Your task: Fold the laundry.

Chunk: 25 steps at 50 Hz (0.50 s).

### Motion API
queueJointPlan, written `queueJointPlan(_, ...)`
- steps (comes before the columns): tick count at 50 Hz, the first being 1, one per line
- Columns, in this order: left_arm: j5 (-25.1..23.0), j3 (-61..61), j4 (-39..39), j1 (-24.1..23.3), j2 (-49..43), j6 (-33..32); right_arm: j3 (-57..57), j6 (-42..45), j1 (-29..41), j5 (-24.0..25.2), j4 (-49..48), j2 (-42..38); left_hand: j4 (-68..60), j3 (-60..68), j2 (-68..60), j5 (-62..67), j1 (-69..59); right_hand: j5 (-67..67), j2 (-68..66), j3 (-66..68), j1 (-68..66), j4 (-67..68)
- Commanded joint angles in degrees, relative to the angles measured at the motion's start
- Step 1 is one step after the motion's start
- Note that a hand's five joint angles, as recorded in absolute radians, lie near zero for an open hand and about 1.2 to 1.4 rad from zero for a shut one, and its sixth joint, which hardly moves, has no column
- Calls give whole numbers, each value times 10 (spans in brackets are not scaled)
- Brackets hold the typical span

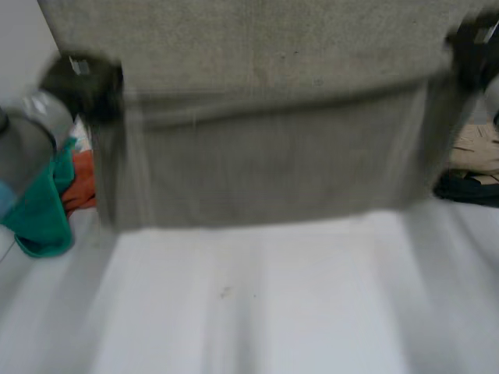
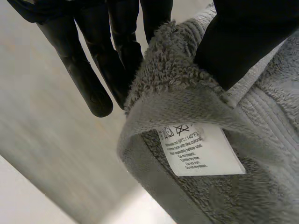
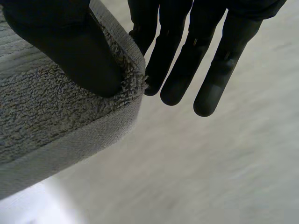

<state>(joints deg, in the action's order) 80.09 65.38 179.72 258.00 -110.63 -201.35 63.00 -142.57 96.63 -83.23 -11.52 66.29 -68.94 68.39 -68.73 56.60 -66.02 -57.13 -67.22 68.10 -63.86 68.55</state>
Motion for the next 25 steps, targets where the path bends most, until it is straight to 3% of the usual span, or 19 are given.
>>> queueJointPlan(1, 27, -81, 85, 10, 12, 131, 1, -89, 2, -10, -172, 32, -107, 113, -110, 131, -137, -129, -128, 119, -161, 115)
queueJointPlan(6, 18, -48, 46, 12, 16, 149, 61, -81, 5, 31, -163, 43, -109, 115, -111, 132, -138, -129, -128, 119, -161, 115)
queueJointPlan(13, -5, 71, 12, 16, 25, 139, 151, -72, -7, 50, -154, 56, -106, 111, -108, 129, -135, -129, -128, 119, -161, 115)
queueJointPlan(21, -18, 221, 63, 18, -23, 69, 271, -40, -31, 84, -137, 16, -92, 98, -94, 116, -121, -129, -128, 119, -161, 115)
queueJointPlan(25, -12, 263, 77, 23, -64, 16, 319, 5, -43, 91, -120, -19, 10, -4, 8, 14, -19, -129, -128, 119, -161, 115)
